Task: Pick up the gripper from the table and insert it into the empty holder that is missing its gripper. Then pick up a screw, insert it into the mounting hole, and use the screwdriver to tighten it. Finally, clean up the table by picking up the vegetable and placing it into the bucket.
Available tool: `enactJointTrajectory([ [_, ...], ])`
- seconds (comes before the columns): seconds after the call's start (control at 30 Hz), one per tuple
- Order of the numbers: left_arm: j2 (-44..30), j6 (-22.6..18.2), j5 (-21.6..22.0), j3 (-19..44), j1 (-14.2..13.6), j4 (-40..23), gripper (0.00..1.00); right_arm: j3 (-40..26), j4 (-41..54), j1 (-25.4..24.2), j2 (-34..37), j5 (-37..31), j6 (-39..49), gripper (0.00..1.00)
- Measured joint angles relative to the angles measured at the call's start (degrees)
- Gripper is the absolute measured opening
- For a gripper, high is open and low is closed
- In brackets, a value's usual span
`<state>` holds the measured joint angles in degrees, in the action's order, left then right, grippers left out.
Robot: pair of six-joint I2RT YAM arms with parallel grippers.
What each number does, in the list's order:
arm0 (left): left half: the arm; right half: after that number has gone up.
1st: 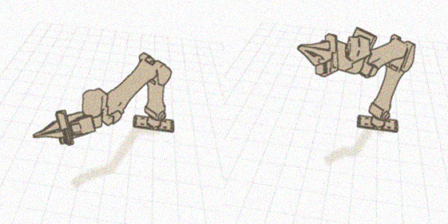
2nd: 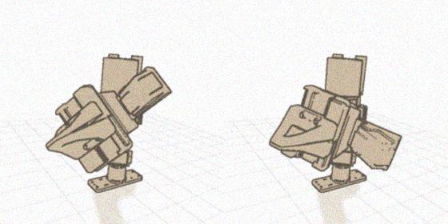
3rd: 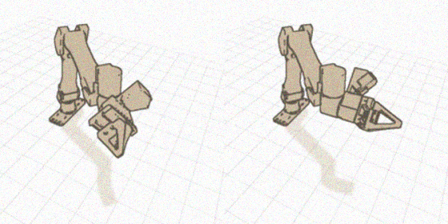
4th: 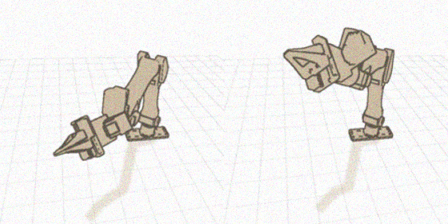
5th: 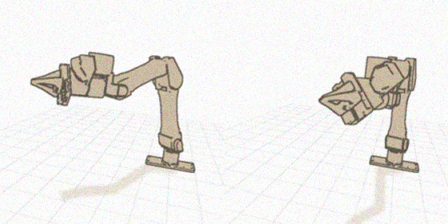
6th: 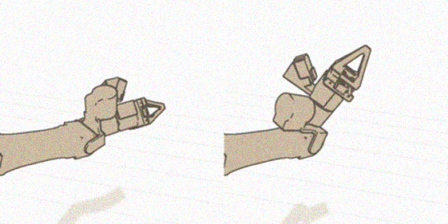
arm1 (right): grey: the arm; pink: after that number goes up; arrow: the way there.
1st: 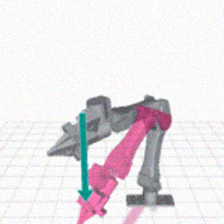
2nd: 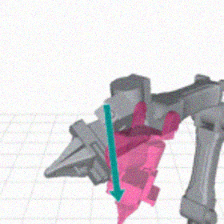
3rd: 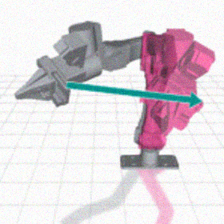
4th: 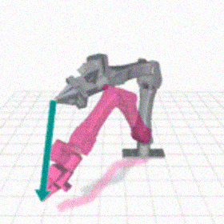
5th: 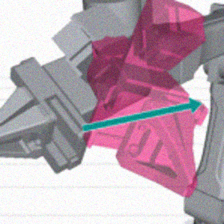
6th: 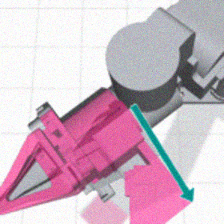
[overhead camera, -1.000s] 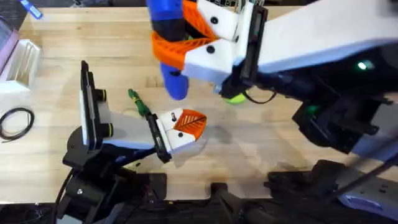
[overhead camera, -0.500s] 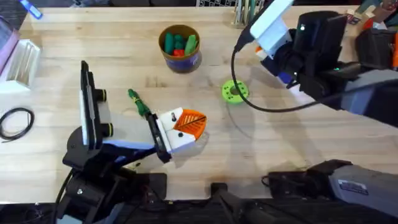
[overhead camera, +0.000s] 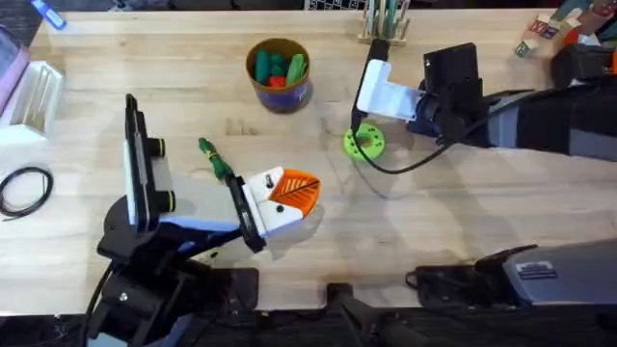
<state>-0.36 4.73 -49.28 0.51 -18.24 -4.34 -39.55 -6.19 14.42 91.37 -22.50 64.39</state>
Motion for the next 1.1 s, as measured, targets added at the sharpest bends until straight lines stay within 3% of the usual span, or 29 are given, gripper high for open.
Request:
enactJointTrajectory([
  [0.03,0.0,0.0,0.0,0.0,0.0,0.0,0.008,-0.1,0.2,0.1,0.1,-0.2,0.0,0.057],
  [0.23,0.0,0.0,0.0,0.0,0.0,0.0,0.008,-1.5,-0.7,0.5,0.0,-1.2,0.8,0.899],
  [0.27,0.0,0.0,0.0,0.0,0.0,0.0,0.008,-2.0,-0.7,0.5,-0.2,-1.5,0.8,0.969],
  [0.4,0.0,0.0,0.0,0.0,0.0,0.0,0.024,-2.0,0.0,1.0,-0.6,-2.3,-1.5,0.989],
  [0.47,0.0,-0.2,0.0,0.0,0.0,0.0,0.219,-1.8,0.9,1.6,-1.5,-2.3,-3.4,0.989],
  [0.6,0.0,-0.2,0.0,0.0,0.0,0.0,0.877,-0.4,2.5,2.9,-4.5,-1.6,-8.3,0.991],
  [0.63,0.0,0.0,0.0,0.0,0.0,0.0,0.957,-0.1,2.8,3.2,-5.5,-1.4,-9.9,0.991],
  [0.97,0.0,-0.3,2.0,-0.1,0.0,1.4,0.987,0.2,9.3,5.4,-21.0,-0.5,-25.6,0.991],
  [1.03,0.0,1.8,4.3,0.0,0.0,2.7,0.987,0.2,11.3,5.8,-22.8,-0.3,-26.8,0.990],
  [1.1,0.0,5.7,8.1,0.9,0.0,0.1,0.986,0.2,12.6,6.2,-24.1,-0.3,-27.7,0.990],
])
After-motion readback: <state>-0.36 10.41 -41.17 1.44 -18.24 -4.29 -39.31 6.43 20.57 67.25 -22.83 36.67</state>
